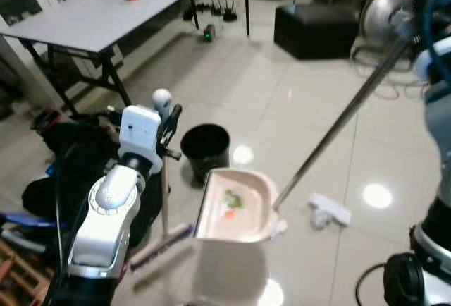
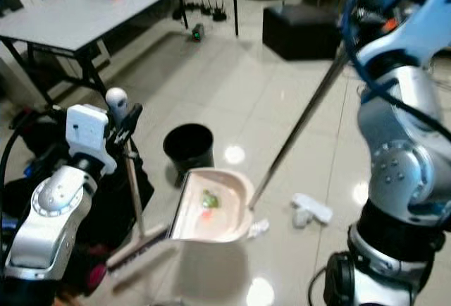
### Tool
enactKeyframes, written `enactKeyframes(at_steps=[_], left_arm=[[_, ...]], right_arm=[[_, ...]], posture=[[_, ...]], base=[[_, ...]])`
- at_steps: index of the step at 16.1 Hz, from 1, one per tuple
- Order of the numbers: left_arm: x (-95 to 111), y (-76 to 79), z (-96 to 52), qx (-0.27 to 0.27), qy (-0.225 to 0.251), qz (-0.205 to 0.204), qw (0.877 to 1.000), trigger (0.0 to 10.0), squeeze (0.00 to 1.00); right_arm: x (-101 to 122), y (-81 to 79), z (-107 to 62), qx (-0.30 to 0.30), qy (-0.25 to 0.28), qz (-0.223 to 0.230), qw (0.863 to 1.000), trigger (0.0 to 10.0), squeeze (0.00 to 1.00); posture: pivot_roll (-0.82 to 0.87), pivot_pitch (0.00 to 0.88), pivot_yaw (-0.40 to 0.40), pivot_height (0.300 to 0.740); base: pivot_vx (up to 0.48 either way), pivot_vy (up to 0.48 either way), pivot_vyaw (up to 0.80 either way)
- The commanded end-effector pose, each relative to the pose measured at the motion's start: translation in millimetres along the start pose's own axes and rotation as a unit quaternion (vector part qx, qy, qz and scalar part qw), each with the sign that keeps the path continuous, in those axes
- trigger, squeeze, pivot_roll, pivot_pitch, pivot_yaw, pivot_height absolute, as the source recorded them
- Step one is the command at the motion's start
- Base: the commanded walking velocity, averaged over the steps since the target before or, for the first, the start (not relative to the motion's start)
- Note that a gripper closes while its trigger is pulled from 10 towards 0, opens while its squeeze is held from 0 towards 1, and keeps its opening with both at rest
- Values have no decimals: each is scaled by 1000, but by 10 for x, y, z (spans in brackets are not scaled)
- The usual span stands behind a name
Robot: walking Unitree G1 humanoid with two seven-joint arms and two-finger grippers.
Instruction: Sweep floor
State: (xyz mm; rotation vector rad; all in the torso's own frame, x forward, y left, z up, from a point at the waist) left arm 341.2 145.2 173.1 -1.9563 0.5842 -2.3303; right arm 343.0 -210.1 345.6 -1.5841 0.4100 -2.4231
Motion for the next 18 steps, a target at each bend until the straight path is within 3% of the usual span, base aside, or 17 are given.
enactKeyframes(at_steps=[1,6,9,14,18], left_arm=[[55,-120,-9,19,7,19,1000,10000,0],[-23,-217,-62,35,-7,17,999,10000,0],[-120,-286,-113,56,-25,4,998,10000,0],[-172,-332,-178,80,-32,3,996,10000,0],[-173,-354,-220,94,-33,8,995,10000,0]], right_arm=[[57,-142,-4,26,13,19,999,10000,0],[69,-117,-32,22,24,28,999,10000,0],[51,-133,-18,25,22,6,999,10000,0],[-52,-238,24,46,6,-2,999,10000,0],[-80,-268,65,55,3,12,998,10000,0]], posture=[[-9,37,86,740],[-9,16,91,740],[-10,8,85,740],[-3,0,32,740],[7,0,-1,740]], base=[[296,0,0],[295,0,0],[299,0,0],[310,0,678],[312,0,0]])
Point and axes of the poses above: a point about 5 cm out from each wrist's last joint towards the gripper, its own z axis pointing out of the wrist towards the gripper, its own x axis along the axis of the wrist's last joint, y = z × x, the point moved 6 cm from there along z, pointing out of the wrist towards the gripper, and after that the axes turned 6 degrees about z, right-handed, at the moved point
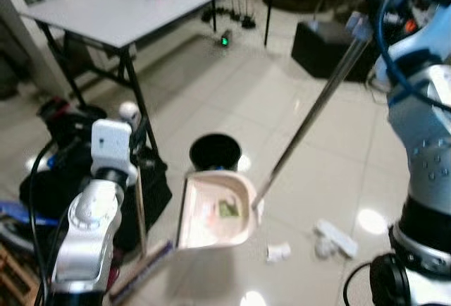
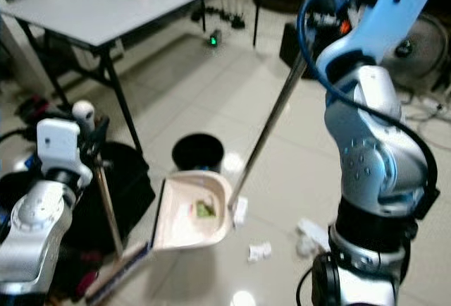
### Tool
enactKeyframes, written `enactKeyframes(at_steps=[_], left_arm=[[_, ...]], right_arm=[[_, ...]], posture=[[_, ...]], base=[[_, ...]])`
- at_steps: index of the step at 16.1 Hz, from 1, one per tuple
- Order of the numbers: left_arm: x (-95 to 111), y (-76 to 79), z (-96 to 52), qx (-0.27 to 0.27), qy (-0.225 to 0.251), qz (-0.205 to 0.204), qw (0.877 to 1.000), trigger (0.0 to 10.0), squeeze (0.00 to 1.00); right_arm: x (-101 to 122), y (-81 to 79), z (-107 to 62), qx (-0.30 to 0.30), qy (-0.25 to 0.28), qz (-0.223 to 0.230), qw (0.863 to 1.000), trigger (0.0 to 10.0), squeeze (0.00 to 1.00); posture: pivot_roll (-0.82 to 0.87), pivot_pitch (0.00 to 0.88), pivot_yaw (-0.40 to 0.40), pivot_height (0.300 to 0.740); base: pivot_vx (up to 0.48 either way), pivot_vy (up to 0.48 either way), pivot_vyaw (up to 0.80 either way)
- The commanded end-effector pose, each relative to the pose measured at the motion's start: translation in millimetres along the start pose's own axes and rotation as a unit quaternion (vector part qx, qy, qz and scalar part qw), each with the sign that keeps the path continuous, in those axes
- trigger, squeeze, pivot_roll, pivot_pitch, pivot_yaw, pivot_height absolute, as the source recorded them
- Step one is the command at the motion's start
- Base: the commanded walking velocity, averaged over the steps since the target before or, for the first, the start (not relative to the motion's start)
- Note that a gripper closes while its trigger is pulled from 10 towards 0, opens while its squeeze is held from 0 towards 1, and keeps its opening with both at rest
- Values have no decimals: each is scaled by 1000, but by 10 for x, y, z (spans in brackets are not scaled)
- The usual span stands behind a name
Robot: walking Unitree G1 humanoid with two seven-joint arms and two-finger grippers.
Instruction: Sweep floor
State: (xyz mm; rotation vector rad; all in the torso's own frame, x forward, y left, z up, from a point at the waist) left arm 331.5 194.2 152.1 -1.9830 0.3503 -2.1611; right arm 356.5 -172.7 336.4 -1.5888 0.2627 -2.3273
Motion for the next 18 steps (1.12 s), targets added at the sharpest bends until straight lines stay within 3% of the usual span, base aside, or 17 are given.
enactKeyframes(at_steps=[1,8,10,12,18], left_arm=[[143,19,-4,3,26,4,1000,10000,0],[196,199,107,-31,35,-1,999,10000,0],[204,223,121,-35,36,-3,999,10000,0],[208,230,128,-37,38,-3,999,10000,0],[185,198,89,-33,36,-2,999,10000,0]], right_arm=[[174,46,15,-5,33,-1,999,10000,0],[217,191,-13,-35,46,-9,998,10000,0],[237,209,-30,-39,50,-9,998,10000,0],[246,218,-37,-42,53,-12,998,10000,0],[276,209,-36,-39,57,-18,997,10000,0]], posture=[[11,0,-5,740],[-20,2,44,740],[-20,2,44,740],[-28,3,53,740],[-25,8,47,740]], base=[[311,0,0],[327,0,0],[352,0,-800],[356,0,-800],[396,0,0]])
Point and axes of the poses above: a point about 5 cm out from each wrist's last joint towards the gripper, its own z axis pointing out of the wrist towards the gripper, its own x axis along the axis of the wrist's last joint, y = z × x, the point moved 6 cm from there along z, pointing out of the wrist towards the gripper, and after that the axes turned 6 degrees about z, right-handed, at the moved point
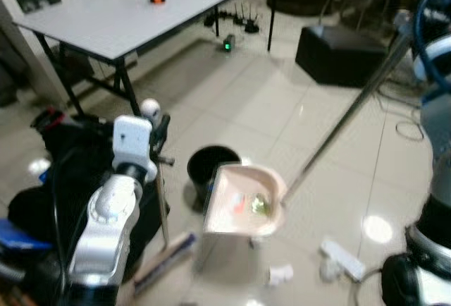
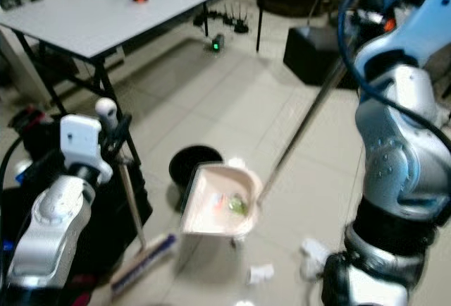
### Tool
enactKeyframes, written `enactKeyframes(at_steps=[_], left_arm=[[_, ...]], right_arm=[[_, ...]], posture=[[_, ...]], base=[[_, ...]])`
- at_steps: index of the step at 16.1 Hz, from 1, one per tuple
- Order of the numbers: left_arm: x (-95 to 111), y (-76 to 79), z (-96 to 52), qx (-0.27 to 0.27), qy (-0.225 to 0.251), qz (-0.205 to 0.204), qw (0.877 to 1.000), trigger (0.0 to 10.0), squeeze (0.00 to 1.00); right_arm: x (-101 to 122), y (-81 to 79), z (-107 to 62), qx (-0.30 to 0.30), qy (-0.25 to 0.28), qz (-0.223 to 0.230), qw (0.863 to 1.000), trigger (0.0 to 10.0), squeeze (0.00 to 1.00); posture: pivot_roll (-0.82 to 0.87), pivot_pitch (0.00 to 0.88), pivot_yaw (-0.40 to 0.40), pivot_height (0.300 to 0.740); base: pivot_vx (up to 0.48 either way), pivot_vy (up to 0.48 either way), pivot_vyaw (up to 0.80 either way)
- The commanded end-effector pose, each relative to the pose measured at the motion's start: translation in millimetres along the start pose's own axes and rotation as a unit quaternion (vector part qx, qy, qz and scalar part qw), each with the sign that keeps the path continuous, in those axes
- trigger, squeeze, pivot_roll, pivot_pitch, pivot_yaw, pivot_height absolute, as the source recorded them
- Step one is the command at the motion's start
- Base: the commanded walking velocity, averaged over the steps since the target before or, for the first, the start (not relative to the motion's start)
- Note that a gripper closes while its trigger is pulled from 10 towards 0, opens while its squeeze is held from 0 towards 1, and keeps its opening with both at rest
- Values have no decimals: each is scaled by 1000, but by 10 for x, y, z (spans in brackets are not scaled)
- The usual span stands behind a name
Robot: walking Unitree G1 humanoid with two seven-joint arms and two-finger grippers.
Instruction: Sweep floor
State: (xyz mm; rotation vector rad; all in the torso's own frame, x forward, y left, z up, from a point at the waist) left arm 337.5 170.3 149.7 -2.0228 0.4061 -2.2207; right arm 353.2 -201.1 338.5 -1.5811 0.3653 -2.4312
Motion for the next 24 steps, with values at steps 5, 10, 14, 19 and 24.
enactKeyframes(at_steps=[5,10,14,19,24], left_arm=[[132,-49,8,6,24,17,1000,10000,0],[125,-67,-9,8,21,18,1000,10000,0],[113,-83,-36,10,18,19,1000,10000,0],[110,-107,-45,11,17,22,1000,10000,0],[95,-113,-51,10,12,23,1000,10000,0]], right_arm=[[142,-43,7,11,25,3,1000,10000,0],[122,-55,5,12,22,5,1000,10000,0],[96,-29,24,3,22,14,1000,10000,0],[88,-42,33,3,24,17,1000,10000,0],[72,-50,49,4,29,14,999,10000,0]], posture=[[-23,12,45,740],[-16,19,42,740],[-9,23,37,740],[-2,23,38,740],[5,18,41,740]], base=[[428,0,0],[431,0,0],[431,0,0],[431,0,0],[245,0,0]])
Point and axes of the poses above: a point about 5 cm out from each wrist's last joint towards the gripper, its own z axis pointing out of the wrist towards the gripper, its own x axis along the axis of the wrist's last joint, y = z × x, the point moved 6 cm from there along z, pointing out of the wrist towards the gripper, and after that the axes turned 6 degrees about z, right-handed, at the moved point
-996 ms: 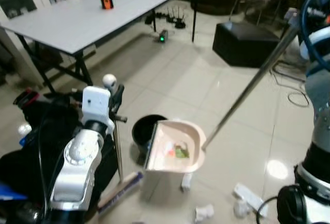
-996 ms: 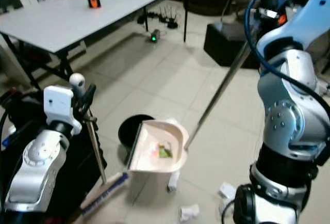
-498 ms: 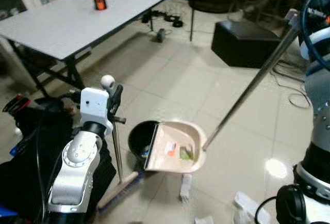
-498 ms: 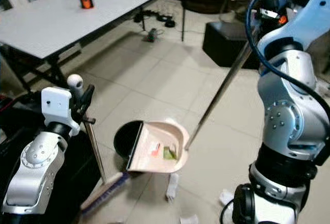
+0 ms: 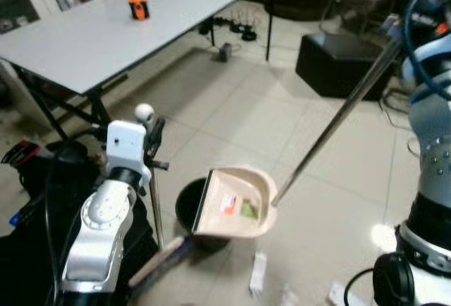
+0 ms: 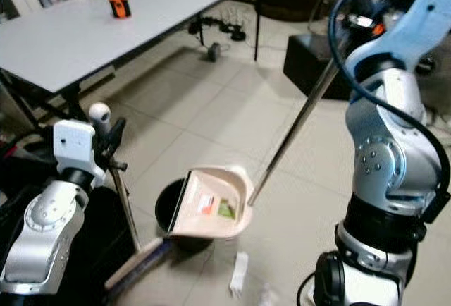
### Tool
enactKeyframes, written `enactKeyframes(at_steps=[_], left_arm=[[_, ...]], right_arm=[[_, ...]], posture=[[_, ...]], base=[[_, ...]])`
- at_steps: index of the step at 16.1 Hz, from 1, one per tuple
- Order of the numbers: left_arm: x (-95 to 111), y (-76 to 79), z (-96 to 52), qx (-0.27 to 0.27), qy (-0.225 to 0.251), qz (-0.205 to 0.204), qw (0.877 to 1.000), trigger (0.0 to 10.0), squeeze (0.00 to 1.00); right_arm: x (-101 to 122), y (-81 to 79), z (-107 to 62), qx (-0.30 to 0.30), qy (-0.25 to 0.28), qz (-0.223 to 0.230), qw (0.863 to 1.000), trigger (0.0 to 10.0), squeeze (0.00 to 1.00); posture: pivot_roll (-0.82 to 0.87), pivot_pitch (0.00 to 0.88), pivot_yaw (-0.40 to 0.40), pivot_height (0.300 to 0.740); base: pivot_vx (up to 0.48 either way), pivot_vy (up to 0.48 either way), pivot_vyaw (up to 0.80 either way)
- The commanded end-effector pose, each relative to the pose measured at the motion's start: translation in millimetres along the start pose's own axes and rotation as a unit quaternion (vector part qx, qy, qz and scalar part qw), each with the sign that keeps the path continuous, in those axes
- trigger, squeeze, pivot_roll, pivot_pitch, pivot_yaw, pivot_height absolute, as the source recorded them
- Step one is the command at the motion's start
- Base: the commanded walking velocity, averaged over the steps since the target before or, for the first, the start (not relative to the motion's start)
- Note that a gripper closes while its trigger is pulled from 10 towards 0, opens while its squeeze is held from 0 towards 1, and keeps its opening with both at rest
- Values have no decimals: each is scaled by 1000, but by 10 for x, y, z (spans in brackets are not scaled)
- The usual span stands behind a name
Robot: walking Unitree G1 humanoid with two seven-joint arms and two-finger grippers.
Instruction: Sweep floor
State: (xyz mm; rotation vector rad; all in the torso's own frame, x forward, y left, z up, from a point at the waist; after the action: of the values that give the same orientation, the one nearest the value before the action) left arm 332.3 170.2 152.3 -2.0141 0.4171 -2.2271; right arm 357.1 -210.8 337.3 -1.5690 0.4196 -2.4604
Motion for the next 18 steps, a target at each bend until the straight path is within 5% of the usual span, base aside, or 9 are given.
enactKeyframes(at_steps=[1,7,11,18], left_arm=[[55,-116,-8,12,6,23,1000,10000,0],[1,-167,-50,18,-6,29,999,10000,0],[-12,-213,-71,24,-11,34,999,10000,0],[-14,-248,-108,31,-14,37,999,10000,0]], right_arm=[[75,-149,9,24,21,13,999,10000,0],[69,-105,114,18,63,-2,998,10000,0],[-176,-366,170,94,75,-53,991,10000,0],[-518,-1317,-13,280,141,-122,942,10000,0]], posture=[[6,16,41,740],[24,3,37,740],[42,5,29,740],[64,16,19,740]], base=[[0,0,0],[0,0,0],[0,0,0],[0,0,0]])
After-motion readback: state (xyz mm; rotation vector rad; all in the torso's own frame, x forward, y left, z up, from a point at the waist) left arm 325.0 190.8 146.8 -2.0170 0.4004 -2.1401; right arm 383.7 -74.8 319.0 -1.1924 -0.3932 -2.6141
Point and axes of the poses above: a point about 5 cm out from each wrist's last joint towards the gripper, its own z axis pointing out of the wrist towards the gripper, its own x axis along the axis of the wrist's last joint, y = z × x, the point moved 6 cm from there along z, pointing out of the wrist towards the gripper, and after that the axes turned 6 degrees about z, right-handed, at the moved point
